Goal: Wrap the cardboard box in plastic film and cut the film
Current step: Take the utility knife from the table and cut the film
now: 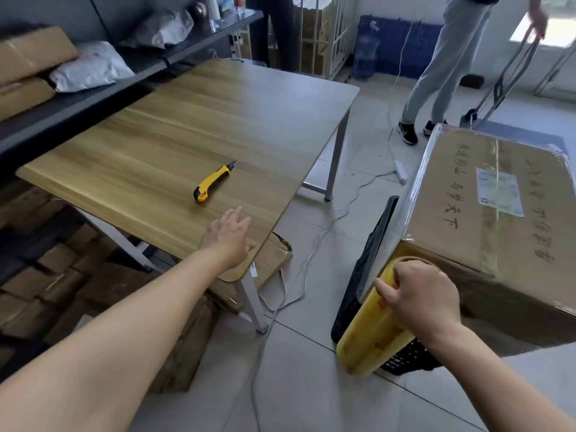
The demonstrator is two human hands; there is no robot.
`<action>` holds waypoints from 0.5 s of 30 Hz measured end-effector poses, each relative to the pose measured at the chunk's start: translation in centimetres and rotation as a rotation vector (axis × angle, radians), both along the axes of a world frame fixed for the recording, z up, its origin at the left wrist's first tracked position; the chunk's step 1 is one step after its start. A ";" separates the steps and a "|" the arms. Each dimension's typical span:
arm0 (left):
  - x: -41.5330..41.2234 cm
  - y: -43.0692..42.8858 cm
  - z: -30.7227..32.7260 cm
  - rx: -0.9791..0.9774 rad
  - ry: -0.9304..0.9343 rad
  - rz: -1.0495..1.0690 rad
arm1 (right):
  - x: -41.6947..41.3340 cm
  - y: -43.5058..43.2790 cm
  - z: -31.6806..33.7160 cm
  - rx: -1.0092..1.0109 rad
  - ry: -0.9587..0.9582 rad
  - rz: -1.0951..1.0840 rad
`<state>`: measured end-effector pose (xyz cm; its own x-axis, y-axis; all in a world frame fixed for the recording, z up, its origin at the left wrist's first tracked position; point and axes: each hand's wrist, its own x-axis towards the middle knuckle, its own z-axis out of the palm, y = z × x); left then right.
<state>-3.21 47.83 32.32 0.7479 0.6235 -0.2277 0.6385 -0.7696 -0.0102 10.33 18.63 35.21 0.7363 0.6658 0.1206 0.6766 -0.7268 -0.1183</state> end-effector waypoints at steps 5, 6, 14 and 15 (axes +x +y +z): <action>0.9 4.3 -1.2 -0.016 0.005 0.138 | 0.7 0.1 -0.8 0.037 -0.013 0.027; 1.1 5.1 -1.4 -0.024 0.011 0.170 | 0.8 0.0 -0.9 0.041 -0.016 0.026; 2.6 9.1 -3.3 -0.097 0.063 0.312 | 1.5 -0.3 -1.4 0.044 -0.018 0.023; 2.7 9.5 -3.5 -0.100 0.060 0.318 | 1.6 -0.3 -1.4 0.044 -0.016 0.023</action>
